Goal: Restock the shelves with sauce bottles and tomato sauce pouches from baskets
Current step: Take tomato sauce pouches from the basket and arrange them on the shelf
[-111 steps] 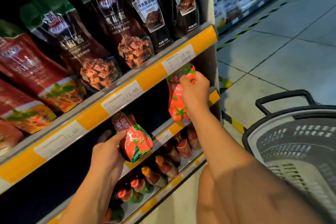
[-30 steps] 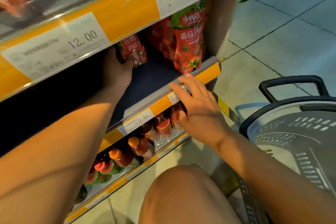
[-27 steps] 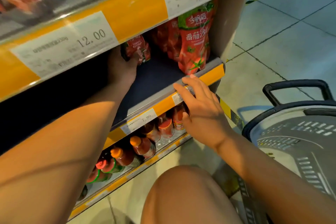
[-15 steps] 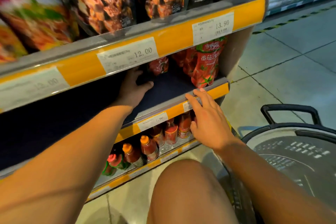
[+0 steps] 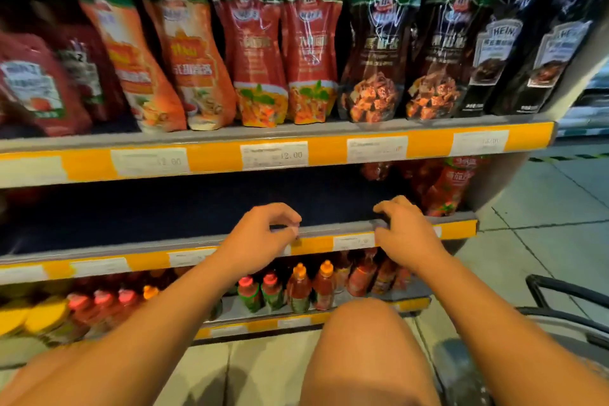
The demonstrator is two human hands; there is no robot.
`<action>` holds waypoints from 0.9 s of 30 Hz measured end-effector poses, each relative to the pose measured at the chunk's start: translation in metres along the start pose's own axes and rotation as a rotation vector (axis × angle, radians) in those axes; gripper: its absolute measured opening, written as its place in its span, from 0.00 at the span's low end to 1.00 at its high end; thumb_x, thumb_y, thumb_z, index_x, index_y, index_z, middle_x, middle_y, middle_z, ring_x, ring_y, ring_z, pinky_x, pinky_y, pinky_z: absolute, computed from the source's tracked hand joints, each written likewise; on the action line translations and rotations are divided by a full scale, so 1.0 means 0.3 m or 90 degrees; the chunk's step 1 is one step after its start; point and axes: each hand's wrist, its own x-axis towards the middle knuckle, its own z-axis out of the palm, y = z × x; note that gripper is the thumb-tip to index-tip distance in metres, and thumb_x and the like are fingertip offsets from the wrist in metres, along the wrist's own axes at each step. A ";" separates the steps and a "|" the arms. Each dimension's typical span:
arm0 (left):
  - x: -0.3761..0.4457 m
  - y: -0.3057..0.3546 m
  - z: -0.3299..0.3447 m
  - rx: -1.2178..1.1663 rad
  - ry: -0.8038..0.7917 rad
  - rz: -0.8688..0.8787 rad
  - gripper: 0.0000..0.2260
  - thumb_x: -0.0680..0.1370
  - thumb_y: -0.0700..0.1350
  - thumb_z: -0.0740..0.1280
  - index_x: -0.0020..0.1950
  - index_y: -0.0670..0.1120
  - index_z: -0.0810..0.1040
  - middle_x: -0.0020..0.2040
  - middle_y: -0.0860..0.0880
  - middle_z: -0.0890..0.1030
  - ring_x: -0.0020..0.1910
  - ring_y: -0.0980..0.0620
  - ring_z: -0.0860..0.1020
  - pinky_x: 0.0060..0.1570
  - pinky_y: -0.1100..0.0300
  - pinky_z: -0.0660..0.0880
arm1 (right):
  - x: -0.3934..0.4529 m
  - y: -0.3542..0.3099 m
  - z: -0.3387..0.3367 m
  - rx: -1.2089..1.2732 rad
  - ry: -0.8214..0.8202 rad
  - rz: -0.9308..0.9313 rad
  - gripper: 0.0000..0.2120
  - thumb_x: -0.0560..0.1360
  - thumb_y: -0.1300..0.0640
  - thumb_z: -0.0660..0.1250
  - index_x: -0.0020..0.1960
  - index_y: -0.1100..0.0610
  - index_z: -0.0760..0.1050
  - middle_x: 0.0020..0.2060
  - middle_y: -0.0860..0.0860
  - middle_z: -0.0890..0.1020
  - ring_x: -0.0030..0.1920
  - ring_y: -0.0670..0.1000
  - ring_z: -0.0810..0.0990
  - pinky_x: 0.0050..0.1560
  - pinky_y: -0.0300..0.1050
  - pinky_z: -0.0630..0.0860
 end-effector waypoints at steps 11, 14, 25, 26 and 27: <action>-0.523 -0.165 -0.299 -0.091 0.201 -0.068 0.09 0.79 0.39 0.72 0.53 0.52 0.84 0.51 0.58 0.86 0.53 0.61 0.83 0.54 0.63 0.78 | -0.215 -0.662 0.083 0.176 -0.124 -0.257 0.25 0.79 0.54 0.67 0.75 0.42 0.68 0.65 0.41 0.74 0.64 0.47 0.76 0.61 0.43 0.75; -0.681 -0.219 -0.385 -0.137 0.290 -0.102 0.09 0.79 0.37 0.73 0.52 0.51 0.85 0.52 0.56 0.86 0.54 0.59 0.84 0.52 0.62 0.79 | -0.285 -0.816 0.111 0.198 -0.161 -0.308 0.27 0.80 0.52 0.67 0.76 0.38 0.64 0.65 0.38 0.72 0.62 0.48 0.78 0.57 0.43 0.76; -1.314 -0.467 -0.654 -0.079 0.544 -0.260 0.14 0.78 0.38 0.73 0.53 0.59 0.84 0.53 0.57 0.86 0.54 0.58 0.84 0.58 0.54 0.79 | -0.526 -1.400 0.302 0.237 -0.275 -0.504 0.28 0.77 0.54 0.68 0.74 0.38 0.67 0.66 0.37 0.75 0.67 0.41 0.74 0.67 0.44 0.73; -1.406 -0.502 -0.666 -0.080 0.582 -0.296 0.15 0.78 0.38 0.74 0.53 0.60 0.84 0.52 0.57 0.86 0.54 0.58 0.84 0.58 0.52 0.80 | -0.570 -1.475 0.331 0.228 -0.295 -0.539 0.28 0.77 0.53 0.68 0.74 0.38 0.67 0.66 0.37 0.75 0.67 0.42 0.74 0.67 0.46 0.73; -1.459 -0.529 -0.665 -0.090 0.596 -0.314 0.14 0.78 0.40 0.74 0.53 0.60 0.84 0.53 0.58 0.86 0.54 0.59 0.84 0.58 0.51 0.79 | -0.598 -1.517 0.344 0.221 -0.306 -0.567 0.28 0.78 0.52 0.67 0.74 0.38 0.66 0.66 0.37 0.74 0.67 0.43 0.73 0.67 0.46 0.73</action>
